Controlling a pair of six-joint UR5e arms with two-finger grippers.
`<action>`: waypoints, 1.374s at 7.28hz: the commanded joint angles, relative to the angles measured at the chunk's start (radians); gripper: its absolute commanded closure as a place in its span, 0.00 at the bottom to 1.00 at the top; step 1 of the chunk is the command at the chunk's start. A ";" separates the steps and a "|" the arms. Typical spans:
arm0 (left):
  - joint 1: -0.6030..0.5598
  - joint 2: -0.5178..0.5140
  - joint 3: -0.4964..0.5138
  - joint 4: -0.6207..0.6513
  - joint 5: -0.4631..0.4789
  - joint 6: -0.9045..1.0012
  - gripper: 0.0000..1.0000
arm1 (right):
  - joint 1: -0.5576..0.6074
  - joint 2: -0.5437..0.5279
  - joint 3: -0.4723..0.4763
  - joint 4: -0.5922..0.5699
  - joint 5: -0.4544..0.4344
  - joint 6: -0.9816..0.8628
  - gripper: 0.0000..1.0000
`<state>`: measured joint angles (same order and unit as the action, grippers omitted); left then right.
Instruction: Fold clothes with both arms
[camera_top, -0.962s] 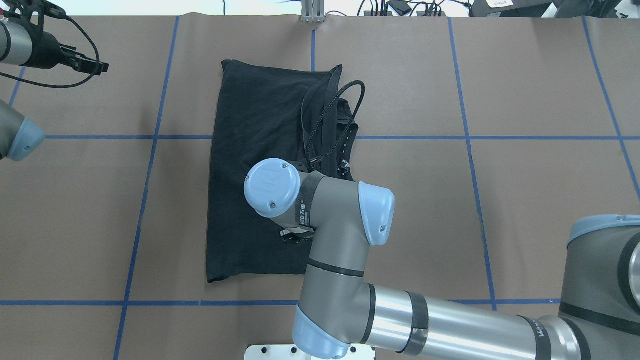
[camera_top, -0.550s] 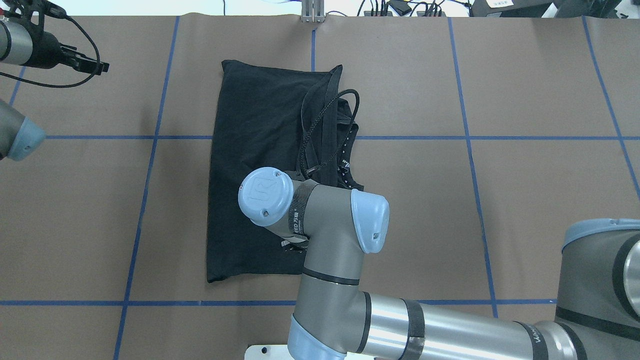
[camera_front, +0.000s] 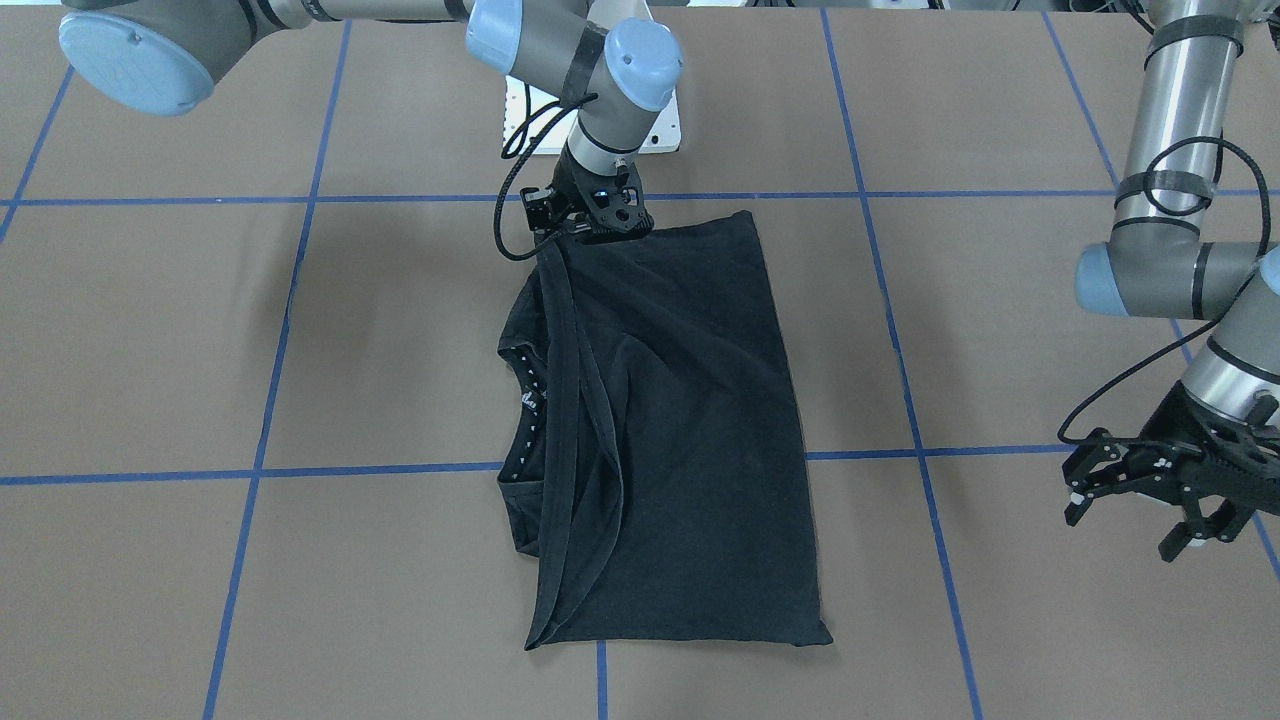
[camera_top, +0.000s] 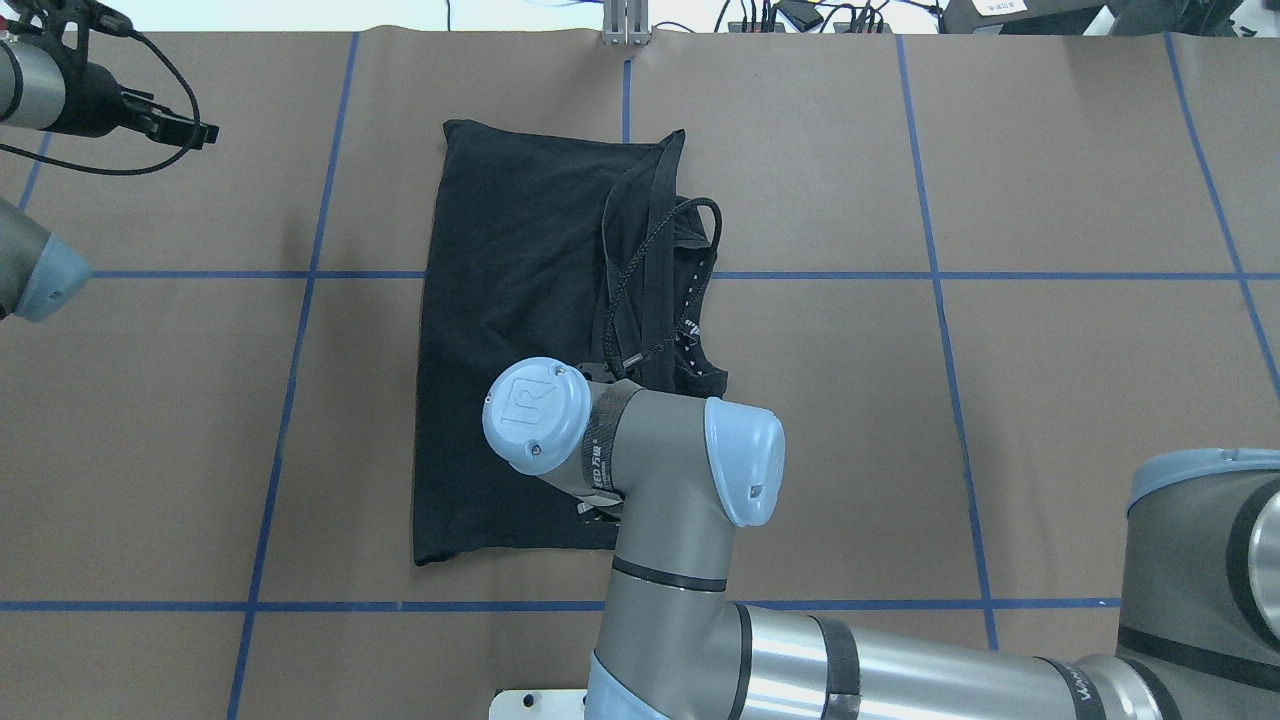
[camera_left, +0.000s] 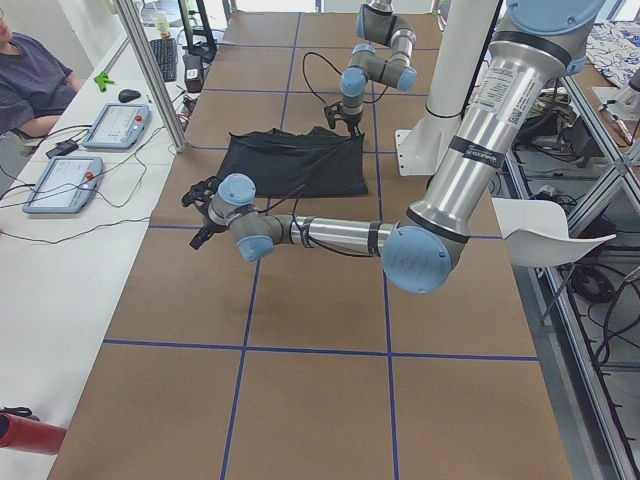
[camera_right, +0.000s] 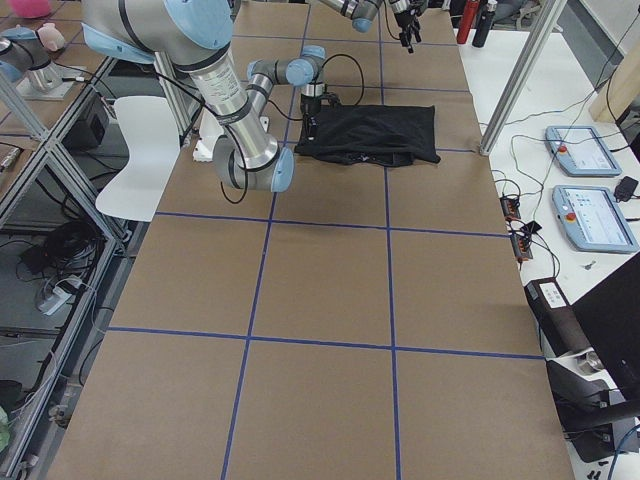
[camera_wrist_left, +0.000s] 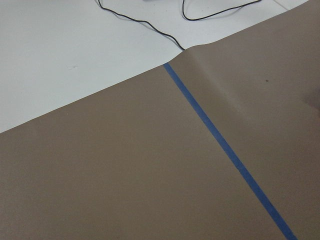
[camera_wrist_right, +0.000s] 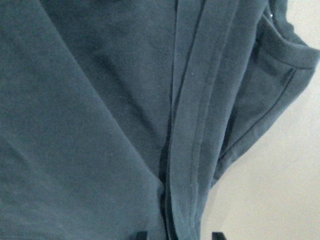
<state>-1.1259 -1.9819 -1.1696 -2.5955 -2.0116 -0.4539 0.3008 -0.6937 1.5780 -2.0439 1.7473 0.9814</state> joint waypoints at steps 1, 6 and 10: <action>0.000 0.000 -0.001 0.000 0.001 0.000 0.00 | -0.005 -0.010 0.000 -0.022 -0.008 -0.003 0.61; 0.000 0.000 -0.001 0.000 0.001 0.000 0.00 | -0.020 -0.006 0.002 -0.053 -0.023 0.000 1.00; 0.000 0.000 -0.015 0.000 0.001 -0.042 0.00 | -0.008 -0.195 0.212 -0.072 -0.075 0.019 1.00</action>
<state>-1.1259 -1.9819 -1.1816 -2.5955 -2.0110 -0.4853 0.3015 -0.8023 1.7201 -2.1135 1.7062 0.9902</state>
